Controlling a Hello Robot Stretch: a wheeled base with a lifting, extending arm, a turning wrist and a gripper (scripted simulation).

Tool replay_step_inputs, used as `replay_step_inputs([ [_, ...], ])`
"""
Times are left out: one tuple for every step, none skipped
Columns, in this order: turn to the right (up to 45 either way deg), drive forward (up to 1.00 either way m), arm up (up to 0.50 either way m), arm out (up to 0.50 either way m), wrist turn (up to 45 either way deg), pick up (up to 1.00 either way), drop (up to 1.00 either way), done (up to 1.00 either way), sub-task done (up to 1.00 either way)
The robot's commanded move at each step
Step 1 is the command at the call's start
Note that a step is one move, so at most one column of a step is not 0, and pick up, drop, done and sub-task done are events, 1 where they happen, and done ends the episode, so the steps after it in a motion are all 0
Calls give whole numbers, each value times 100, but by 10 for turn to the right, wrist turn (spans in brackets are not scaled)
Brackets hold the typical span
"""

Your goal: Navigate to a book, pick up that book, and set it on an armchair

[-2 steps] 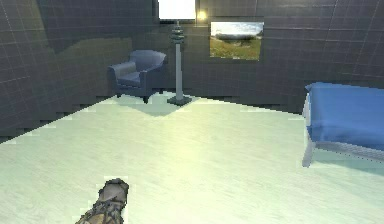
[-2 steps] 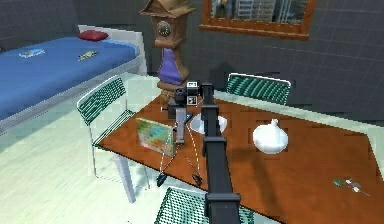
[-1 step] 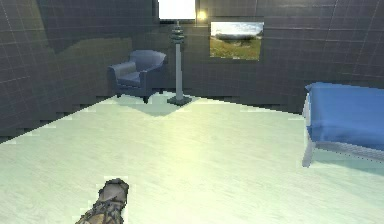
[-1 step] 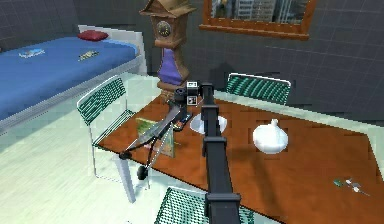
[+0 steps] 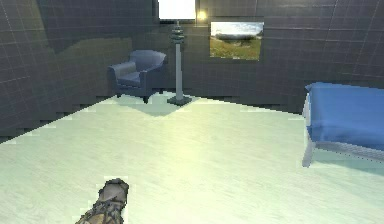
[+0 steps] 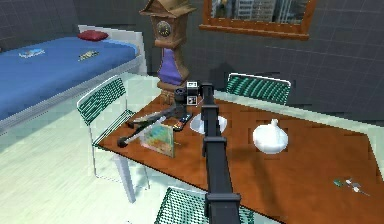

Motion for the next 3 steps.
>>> replay_step_inputs([
  [0, 0, 0, 0, 450, 0, 0, 0, 0],
  [0, 0, 0, 0, 210, 0, 0, 0, 0],
  [0, 0, -30, 0, 0, 0, 0, 0, 0],
])
